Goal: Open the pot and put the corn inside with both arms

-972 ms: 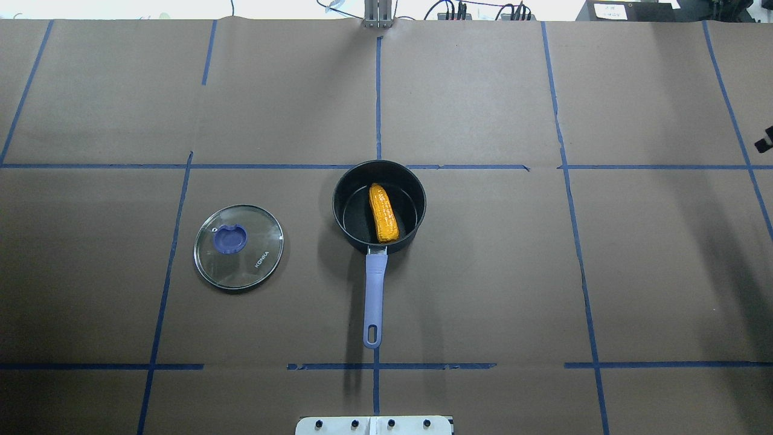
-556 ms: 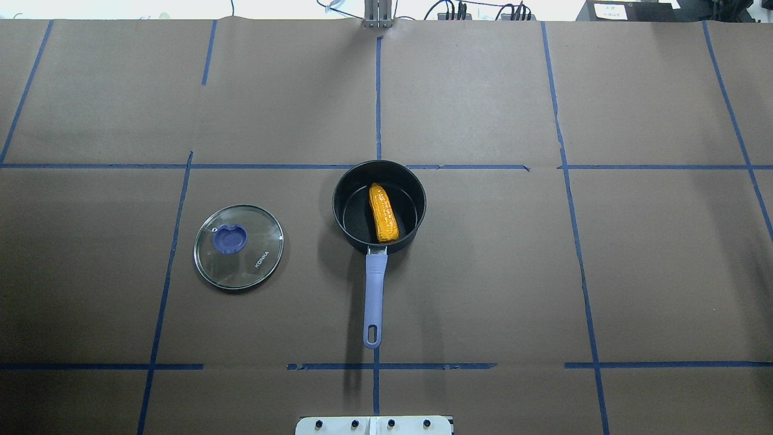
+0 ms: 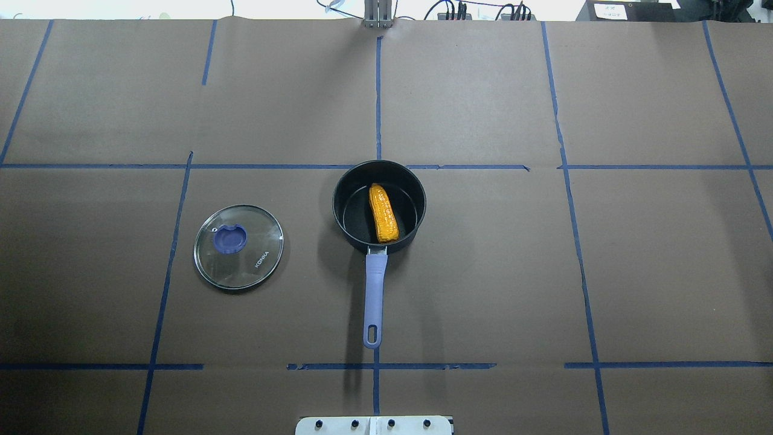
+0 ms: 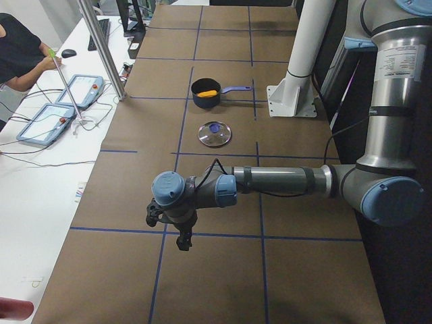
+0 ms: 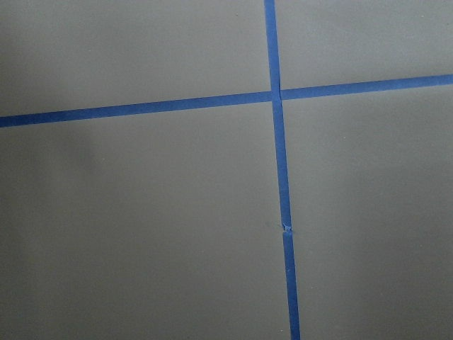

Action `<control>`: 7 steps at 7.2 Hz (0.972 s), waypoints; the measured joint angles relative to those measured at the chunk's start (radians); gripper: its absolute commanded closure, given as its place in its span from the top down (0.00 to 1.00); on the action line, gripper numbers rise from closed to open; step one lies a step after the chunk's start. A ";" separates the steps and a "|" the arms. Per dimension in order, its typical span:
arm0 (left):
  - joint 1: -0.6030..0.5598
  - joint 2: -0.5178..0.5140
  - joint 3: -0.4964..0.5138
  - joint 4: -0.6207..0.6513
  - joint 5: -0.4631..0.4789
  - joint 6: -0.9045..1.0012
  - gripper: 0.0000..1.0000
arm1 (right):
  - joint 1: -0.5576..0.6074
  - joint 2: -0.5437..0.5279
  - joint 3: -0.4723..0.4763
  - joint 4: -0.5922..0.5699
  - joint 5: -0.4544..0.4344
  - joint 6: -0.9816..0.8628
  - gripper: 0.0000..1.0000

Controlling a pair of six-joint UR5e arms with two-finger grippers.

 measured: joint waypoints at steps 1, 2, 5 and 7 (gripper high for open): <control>0.000 0.002 0.000 0.000 0.000 0.001 1.00 | 0.011 0.000 0.021 -0.050 0.001 -0.002 0.99; 0.000 0.003 0.001 0.000 0.000 0.001 1.00 | 0.017 -0.003 0.035 -0.083 -0.002 -0.005 1.00; 0.000 0.005 0.002 0.000 0.000 0.002 1.00 | 0.021 -0.002 0.044 -0.102 -0.044 -0.017 1.00; 0.000 0.005 -0.001 0.000 0.000 0.002 1.00 | 0.014 -0.001 0.044 -0.102 -0.069 -0.030 1.00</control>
